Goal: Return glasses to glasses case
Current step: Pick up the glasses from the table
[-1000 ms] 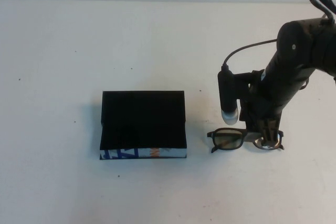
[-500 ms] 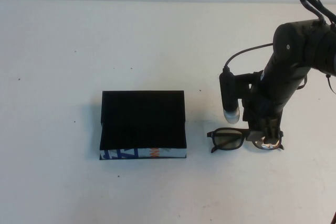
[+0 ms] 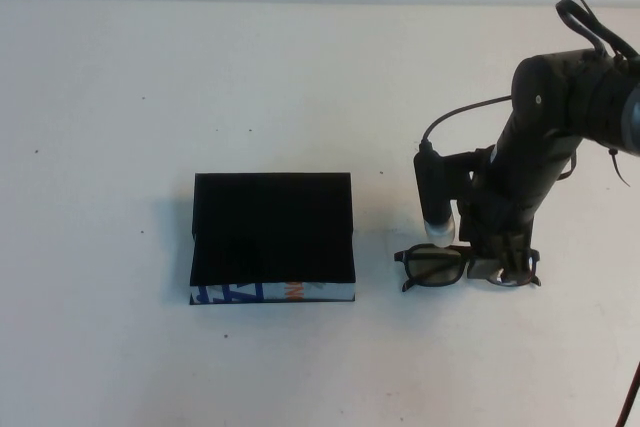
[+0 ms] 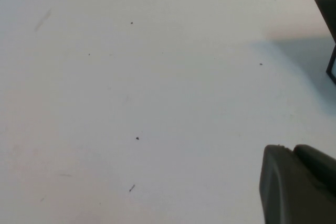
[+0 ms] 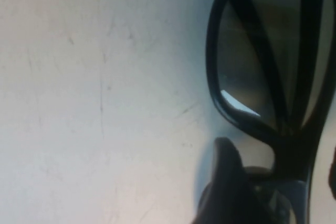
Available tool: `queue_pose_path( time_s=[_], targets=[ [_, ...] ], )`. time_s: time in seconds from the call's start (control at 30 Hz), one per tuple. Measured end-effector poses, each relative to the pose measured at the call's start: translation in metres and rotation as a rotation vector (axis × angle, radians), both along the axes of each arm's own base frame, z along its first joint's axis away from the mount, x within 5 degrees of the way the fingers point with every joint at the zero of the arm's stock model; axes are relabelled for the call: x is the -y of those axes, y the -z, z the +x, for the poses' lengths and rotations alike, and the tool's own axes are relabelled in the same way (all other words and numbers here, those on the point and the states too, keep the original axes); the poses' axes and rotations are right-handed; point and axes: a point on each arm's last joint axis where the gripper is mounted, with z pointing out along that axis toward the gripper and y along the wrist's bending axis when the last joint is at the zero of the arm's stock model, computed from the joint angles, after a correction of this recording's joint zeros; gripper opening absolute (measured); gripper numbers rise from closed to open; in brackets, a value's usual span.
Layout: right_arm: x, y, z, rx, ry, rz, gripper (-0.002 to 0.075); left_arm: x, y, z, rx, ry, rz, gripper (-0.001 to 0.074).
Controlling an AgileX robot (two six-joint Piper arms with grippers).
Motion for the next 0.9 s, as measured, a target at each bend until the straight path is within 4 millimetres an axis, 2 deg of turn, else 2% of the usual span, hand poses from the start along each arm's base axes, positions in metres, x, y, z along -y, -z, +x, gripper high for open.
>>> queue_pose_path(
  time_s=[0.33,0.57,0.73,0.9],
  targets=[
    [-0.0002,-0.0004,0.0002,0.001,0.001,0.002,0.0353,0.0000,0.0000,0.0000,0.000,0.000,0.000,-0.0004],
    [-0.0011,0.0071,0.0014,-0.018,0.003,-0.001,0.0351,0.0000,0.0000,0.0000,0.000,0.000,0.000,-0.0004],
    [-0.0018,0.0051,0.0022,-0.022,0.003,0.002,0.0306,0.0000,0.0000,0.0000,0.000,0.000,0.000,-0.0004],
    [-0.0030,-0.0003,0.0036,-0.026,0.001,0.007,0.0227,0.0000,0.0000,0.0000,0.000,0.000,0.000,-0.0004]
  ],
)
